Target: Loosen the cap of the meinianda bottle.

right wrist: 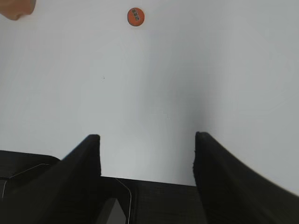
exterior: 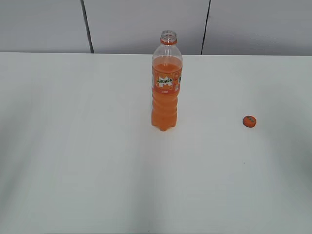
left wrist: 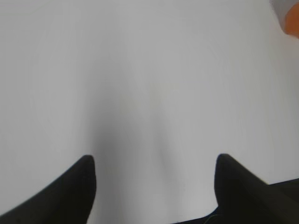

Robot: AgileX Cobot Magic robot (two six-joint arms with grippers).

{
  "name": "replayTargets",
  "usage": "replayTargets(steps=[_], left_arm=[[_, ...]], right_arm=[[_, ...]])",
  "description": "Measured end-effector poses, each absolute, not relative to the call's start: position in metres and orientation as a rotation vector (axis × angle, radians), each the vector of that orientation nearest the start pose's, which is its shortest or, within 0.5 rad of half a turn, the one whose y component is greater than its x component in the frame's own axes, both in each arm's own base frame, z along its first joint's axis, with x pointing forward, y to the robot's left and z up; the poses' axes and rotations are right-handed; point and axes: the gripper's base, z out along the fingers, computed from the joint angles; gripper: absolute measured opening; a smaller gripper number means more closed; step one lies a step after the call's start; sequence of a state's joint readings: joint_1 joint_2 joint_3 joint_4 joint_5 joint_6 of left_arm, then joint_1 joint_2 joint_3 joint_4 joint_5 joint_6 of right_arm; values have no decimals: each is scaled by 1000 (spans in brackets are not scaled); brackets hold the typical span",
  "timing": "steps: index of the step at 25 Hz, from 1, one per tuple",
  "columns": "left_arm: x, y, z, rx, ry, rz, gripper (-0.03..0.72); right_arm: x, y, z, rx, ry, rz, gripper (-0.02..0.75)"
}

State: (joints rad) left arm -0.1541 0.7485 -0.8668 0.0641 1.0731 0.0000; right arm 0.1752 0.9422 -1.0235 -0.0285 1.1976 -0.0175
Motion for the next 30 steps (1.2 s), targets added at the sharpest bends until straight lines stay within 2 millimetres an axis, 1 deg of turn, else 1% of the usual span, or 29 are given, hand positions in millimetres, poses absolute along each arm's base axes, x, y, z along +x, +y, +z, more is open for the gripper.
replayTargets(steps=[6, 7, 10, 14, 18, 23, 25, 30], left_arm=[[99, -10, 319, 202, 2411, 11, 484], [97, -10, 316, 202, 2411, 11, 484], [91, -9, 301, 205, 2434, 13, 484], [85, -8, 292, 204, 2429, 8, 484], [79, -8, 292, 198, 2382, -6, 484], [69, -7, 298, 190, 2304, -13, 484], [65, -6, 299, 187, 2275, -15, 484], [51, -4, 305, 177, 2178, -27, 484]], right_arm=[[134, 21, 340, -250, 2521, 27, 472], [126, 20, 339, -246, 2488, 30, 472], [121, 19, 327, -246, 2476, 31, 472], [114, 18, 306, -250, 2501, 29, 472], [108, 17, 282, -257, 2557, 25, 472], [103, 16, 258, -266, 2634, 20, 472], [100, 16, 251, -268, 2658, 19, 472], [92, 15, 240, -268, 2667, 20, 472]])
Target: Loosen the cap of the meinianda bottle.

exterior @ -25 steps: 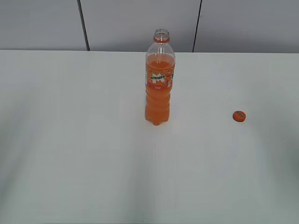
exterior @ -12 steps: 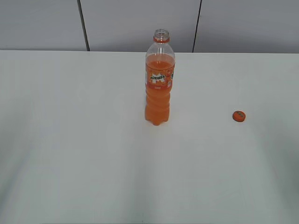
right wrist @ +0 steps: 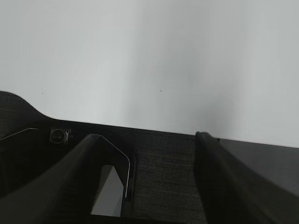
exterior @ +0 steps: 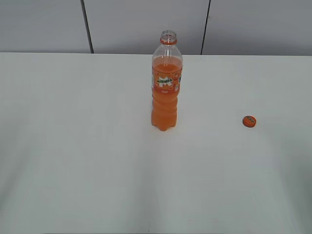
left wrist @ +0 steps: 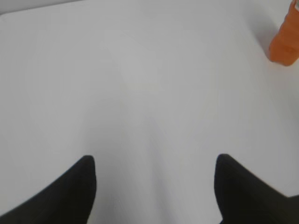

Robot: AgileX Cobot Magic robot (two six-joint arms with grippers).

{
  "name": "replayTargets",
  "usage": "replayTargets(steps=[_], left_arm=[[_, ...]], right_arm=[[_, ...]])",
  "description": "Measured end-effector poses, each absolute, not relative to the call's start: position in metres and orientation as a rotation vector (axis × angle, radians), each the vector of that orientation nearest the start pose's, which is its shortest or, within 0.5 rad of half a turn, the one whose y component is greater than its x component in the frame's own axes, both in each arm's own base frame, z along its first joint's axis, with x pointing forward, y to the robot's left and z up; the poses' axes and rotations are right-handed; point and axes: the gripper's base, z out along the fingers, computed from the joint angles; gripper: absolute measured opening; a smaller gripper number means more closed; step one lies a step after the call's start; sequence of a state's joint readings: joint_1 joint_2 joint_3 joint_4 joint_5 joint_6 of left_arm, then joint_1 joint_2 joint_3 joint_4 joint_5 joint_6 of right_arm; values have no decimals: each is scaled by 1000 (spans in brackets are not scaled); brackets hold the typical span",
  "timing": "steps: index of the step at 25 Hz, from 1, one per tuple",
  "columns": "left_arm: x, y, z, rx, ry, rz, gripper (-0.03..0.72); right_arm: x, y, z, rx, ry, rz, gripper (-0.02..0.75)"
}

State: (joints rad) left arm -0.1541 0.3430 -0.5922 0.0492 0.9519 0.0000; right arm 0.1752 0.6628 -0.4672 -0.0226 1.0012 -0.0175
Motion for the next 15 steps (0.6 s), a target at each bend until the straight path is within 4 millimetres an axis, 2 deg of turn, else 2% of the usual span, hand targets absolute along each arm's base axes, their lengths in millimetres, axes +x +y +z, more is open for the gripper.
replayTargets(steps=[3, 9, 15], left_arm=[[44, -4, 309, 169, 2113, -45, 484], [43, -11, 304, 130, 1932, -184, 483], [38, -7, 309, 147, 1949, -119, 483]], right_arm=[[84, 13, 237, -266, 2653, 23, 472], [67, 10, 248, -251, 2509, 35, 472], [48, 7, 257, -234, 2363, 48, 472]])
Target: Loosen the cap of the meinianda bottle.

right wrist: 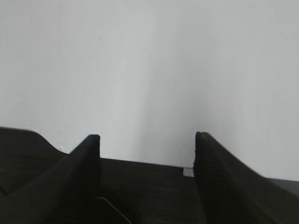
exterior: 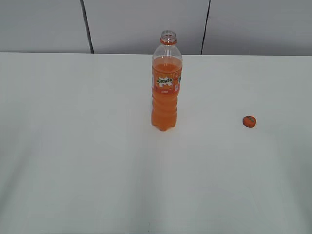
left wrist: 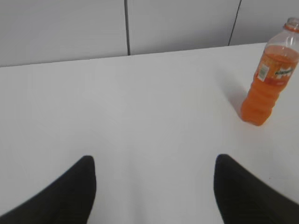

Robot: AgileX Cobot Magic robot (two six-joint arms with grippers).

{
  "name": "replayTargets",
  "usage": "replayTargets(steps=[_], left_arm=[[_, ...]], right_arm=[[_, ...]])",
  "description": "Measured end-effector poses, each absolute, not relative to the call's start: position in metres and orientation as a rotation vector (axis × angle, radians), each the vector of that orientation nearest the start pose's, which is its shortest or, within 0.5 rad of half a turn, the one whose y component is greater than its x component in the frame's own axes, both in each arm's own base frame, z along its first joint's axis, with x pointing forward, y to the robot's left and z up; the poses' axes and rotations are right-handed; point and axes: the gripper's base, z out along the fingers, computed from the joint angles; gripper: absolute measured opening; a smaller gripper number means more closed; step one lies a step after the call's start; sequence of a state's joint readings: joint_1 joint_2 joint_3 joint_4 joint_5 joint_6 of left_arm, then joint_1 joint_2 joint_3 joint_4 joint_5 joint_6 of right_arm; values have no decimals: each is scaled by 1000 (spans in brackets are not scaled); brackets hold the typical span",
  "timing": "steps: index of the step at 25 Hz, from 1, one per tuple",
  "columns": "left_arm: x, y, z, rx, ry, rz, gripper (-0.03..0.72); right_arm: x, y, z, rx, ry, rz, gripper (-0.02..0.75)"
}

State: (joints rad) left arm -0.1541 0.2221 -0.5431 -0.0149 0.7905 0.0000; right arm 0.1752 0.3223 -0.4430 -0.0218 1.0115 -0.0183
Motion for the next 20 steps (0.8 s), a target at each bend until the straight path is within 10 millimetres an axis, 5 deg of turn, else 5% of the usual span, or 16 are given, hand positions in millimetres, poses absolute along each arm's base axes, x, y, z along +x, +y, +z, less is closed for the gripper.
replayTargets(steps=[9, 20], left_arm=[[23, -1, 301, 168, 2167, -54, 483], [5, 1, 299, 157, 2042, -64, 483]], right_arm=[[28, 3, 262, -218, 2220, 59, 472], [22, 2, 263, -213, 2177, 62, 460]])
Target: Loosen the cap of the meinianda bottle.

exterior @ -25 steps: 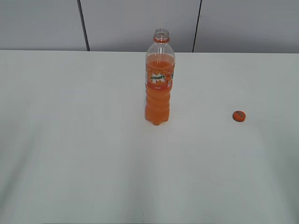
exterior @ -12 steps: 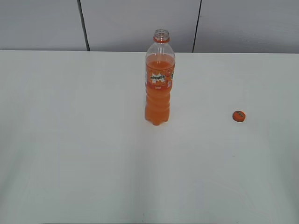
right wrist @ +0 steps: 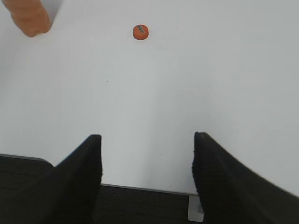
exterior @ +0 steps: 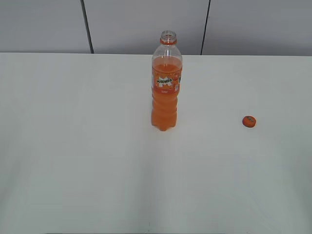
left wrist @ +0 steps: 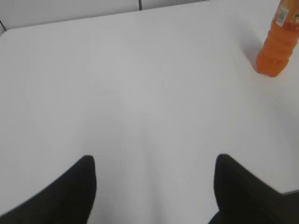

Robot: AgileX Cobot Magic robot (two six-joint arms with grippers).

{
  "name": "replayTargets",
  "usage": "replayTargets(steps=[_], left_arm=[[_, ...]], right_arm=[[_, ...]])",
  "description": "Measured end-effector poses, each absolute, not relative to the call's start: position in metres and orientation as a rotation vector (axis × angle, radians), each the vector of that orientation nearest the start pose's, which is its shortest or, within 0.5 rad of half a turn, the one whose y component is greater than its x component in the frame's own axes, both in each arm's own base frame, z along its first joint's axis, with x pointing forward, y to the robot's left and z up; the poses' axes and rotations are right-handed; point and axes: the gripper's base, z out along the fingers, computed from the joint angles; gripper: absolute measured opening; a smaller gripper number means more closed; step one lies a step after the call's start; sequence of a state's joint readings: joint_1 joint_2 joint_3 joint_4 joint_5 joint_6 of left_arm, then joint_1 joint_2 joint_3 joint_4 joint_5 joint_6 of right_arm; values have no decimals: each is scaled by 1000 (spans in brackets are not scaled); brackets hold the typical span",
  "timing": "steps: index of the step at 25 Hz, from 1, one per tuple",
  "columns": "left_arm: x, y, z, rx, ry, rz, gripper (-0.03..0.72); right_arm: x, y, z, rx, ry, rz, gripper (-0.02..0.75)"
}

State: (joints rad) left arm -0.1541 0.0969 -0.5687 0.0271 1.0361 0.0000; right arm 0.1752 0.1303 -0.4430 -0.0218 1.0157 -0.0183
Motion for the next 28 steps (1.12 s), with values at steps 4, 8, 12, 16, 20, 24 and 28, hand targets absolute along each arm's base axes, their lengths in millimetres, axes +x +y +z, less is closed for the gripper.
replayTargets(steps=[4, 8, 12, 16, 20, 24, 28], left_arm=[[-12, 4, 298, 148, 1946, -70, 483], [-11, 4, 297, 149, 1954, -69, 483], [-11, 4, 297, 149, 1955, -69, 483], [-12, 4, 297, 148, 1949, -70, 482], [-12, 4, 297, 149, 1949, -70, 482], [-11, 4, 297, 149, 1952, -69, 482], [-11, 4, 297, 149, 1952, -69, 482]], right_arm=[[22, 2, 263, -213, 2177, 62, 460], [20, 2, 263, -213, 2170, 64, 459], [16, 1, 264, -209, 2140, 66, 459], [8, 0, 265, -203, 2080, 70, 459], [3, -1, 265, -199, 2043, 73, 459], [2, -1, 265, -198, 2040, 73, 459], [2, -1, 265, -198, 2040, 73, 459]])
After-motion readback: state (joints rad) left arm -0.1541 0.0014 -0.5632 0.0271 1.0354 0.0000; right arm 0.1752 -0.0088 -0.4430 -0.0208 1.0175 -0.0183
